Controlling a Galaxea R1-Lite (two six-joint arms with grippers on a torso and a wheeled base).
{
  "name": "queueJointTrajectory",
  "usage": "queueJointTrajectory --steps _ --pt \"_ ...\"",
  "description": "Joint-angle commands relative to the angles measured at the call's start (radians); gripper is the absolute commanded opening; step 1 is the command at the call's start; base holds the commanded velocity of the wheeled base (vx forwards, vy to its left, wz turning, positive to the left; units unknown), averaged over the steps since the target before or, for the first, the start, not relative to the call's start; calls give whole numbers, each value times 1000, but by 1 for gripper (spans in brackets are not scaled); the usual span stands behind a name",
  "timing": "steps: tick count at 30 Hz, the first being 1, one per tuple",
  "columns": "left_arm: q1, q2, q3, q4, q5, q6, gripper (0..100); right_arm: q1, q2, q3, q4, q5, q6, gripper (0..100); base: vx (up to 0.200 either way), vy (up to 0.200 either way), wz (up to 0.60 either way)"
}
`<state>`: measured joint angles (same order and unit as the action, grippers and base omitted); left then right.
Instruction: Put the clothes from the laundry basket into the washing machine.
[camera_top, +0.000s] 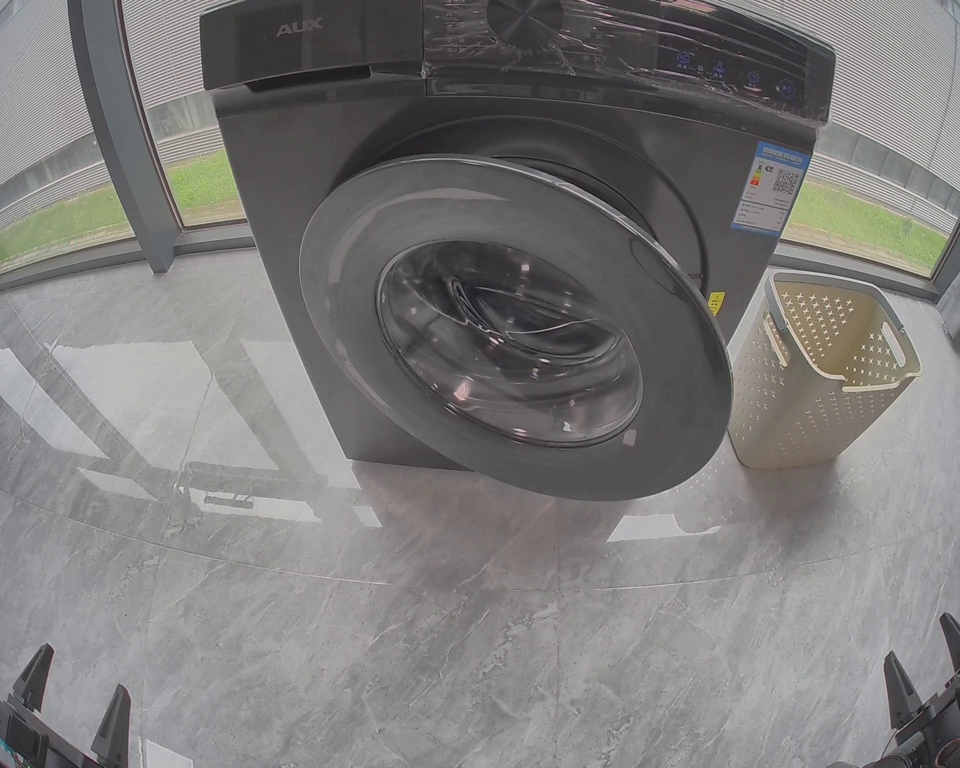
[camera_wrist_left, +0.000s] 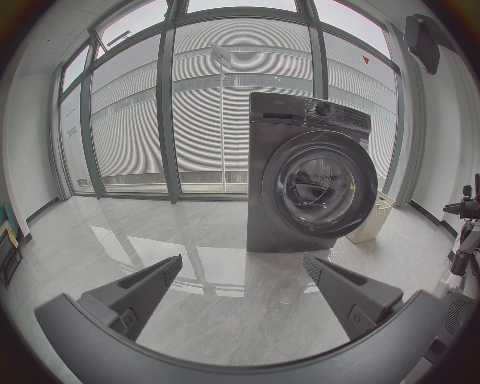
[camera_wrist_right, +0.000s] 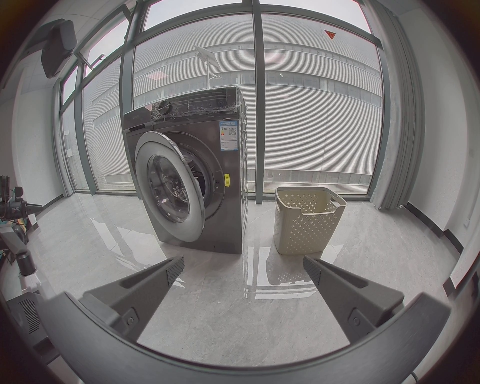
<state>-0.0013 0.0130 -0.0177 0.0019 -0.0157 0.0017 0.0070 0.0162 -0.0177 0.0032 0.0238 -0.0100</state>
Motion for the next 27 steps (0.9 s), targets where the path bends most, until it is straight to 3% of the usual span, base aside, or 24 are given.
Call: queueJointTrajectory --steps 1,9,13,16,18,21,24,27 --pt "0 -10 18 0 0 0 100 -1 -16 18 0 1 -1 100 0 0 0" --pt "0 -10 18 0 -1 -2 100 2 -16 -2 -22 11 2 100 0 -75 0" --pt "0 -10 18 0 -4 1 100 10 38 -180 -52 36 59 100 0 0 0" --pt "0 -10 18 0 -6 1 100 10 151 -197 -40 94 61 100 0 0 0" --pt "0 -10 18 0 -6 1 100 7 326 -199 -52 206 38 100 0 0 0" --pt "0 -10 18 0 -6 1 100 10 535 -212 -127 304 -33 100 0 0 0" --pt "0 -10 18 0 -6 1 100 56 723 -217 -269 335 -62 100 0 0 0" --pt "0 -10 18 0 -6 3 100 203 916 -232 -427 298 -42 100 0 0 0"
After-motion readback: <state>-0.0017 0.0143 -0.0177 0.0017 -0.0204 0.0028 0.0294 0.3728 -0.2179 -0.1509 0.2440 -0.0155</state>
